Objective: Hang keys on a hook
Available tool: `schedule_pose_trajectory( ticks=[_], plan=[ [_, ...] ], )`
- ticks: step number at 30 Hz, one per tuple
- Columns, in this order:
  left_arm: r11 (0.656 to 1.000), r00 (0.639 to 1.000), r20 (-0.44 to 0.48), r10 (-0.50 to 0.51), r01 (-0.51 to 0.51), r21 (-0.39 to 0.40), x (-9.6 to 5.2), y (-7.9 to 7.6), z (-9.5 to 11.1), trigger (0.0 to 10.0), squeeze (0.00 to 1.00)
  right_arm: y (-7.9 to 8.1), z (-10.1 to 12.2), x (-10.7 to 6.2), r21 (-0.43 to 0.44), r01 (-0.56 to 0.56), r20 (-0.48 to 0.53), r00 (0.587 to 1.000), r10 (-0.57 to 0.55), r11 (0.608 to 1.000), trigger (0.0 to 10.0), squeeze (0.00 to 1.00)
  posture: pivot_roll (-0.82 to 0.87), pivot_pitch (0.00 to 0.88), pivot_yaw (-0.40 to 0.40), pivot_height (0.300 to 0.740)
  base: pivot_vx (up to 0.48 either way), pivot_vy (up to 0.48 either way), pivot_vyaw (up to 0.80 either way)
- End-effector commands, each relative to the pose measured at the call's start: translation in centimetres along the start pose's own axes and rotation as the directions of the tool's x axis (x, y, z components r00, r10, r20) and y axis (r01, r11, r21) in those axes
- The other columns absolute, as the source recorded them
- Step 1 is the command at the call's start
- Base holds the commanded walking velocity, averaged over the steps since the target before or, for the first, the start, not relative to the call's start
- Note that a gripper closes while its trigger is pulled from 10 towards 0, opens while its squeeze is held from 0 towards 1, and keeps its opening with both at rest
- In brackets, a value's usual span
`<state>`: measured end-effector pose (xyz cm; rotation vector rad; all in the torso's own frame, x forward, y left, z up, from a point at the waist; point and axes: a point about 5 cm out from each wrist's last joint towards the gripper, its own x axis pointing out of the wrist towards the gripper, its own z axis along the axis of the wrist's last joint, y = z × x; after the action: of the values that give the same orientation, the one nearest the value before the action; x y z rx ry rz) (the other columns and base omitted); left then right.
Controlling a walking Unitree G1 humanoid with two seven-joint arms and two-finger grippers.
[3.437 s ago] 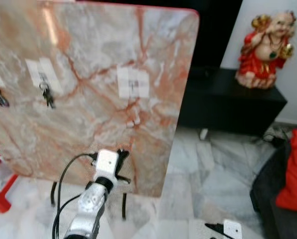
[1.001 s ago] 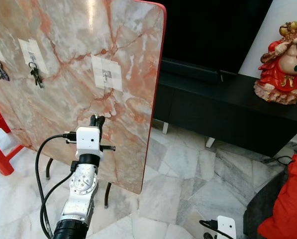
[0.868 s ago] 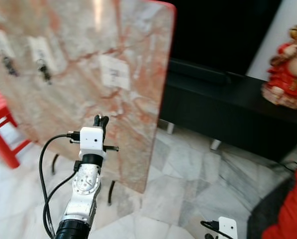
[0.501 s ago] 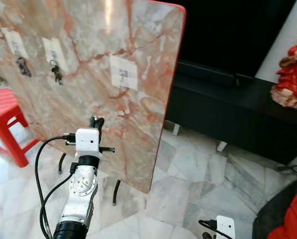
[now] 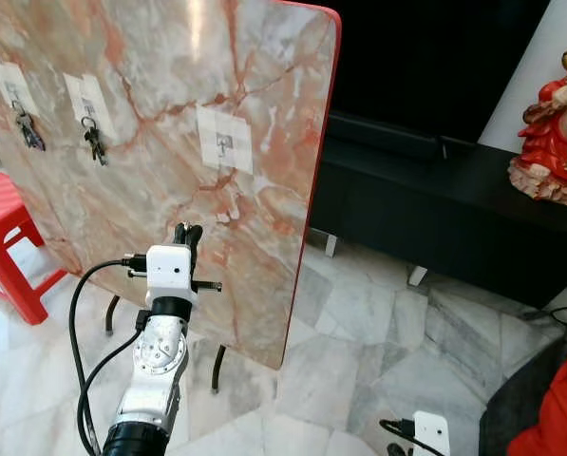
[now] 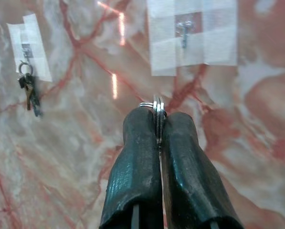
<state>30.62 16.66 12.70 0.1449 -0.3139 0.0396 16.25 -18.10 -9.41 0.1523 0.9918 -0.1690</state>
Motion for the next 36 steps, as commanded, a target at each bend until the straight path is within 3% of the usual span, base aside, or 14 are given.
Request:
schedule_pose_trajectory(
  ticks=[1,4,14,18,22,25,36],
  plan=[
    [1.000,1.000,-0.013,0.009,-0.009,0.023,-0.1,0.4,-0.2,10.0,0.00,0.1,0.4,0.1,-0.015,-0.004,0.017,1.000,0.004,1.000,10.0,0.00,0.07,0.000,-0.094,0.740,0.274,0.000,0.80],
    [1.000,1.000,-0.012,0.007,-0.007,0.022,0.0,0.4,-0.1,10.0,0.00,0.0,0.5,0.1,0.000,-0.002,0.018,1.000,0.002,1.000,10.0,0.00,0.07,0.000,-0.095,0.740,0.273,0.000,0.76],
    [1.000,1.000,-0.006,-0.016,0.016,0.007,-0.1,0.1,0.0,10.0,0.00,0.0,0.6,0.1,0.010,0.001,0.016,1.000,-0.001,1.000,10.0,0.00,0.07,0.000,-0.099,0.740,0.274,0.000,0.00],
    [0.997,0.997,0.006,-0.072,0.072,-0.001,-0.2,-0.7,0.1,10.0,0.00,0.1,0.7,0.1,0.016,0.000,0.018,1.000,0.000,1.000,10.0,0.00,0.07,0.000,-0.099,0.740,0.277,0.000,0.00],
    [0.979,0.979,0.021,-0.202,0.202,-0.022,-0.6,-2.3,0.4,10.0,0.00,0.1,0.6,0.1,0.014,0.003,0.016,1.000,-0.003,1.000,10.0,0.00,0.07,0.000,-0.102,0.740,0.065,0.000,0.00],
    [0.974,0.974,0.025,-0.223,0.224,-0.021,-0.6,-2.7,0.5,10.0,0.00,0.1,0.6,0.1,0.010,0.004,0.013,1.000,-0.004,1.000,10.0,0.00,0.07,0.000,-0.101,0.740,0.000,0.000,0.00],
    [0.974,0.968,0.107,-0.225,0.223,0.028,0.6,-2.3,2.6,10.0,0.00,-0.3,0.5,0.1,-0.004,0.011,0.004,1.000,-0.011,1.000,10.0,0.00,0.07,0.000,-0.104,0.740,0.000,0.000,0.00]
  ],
)
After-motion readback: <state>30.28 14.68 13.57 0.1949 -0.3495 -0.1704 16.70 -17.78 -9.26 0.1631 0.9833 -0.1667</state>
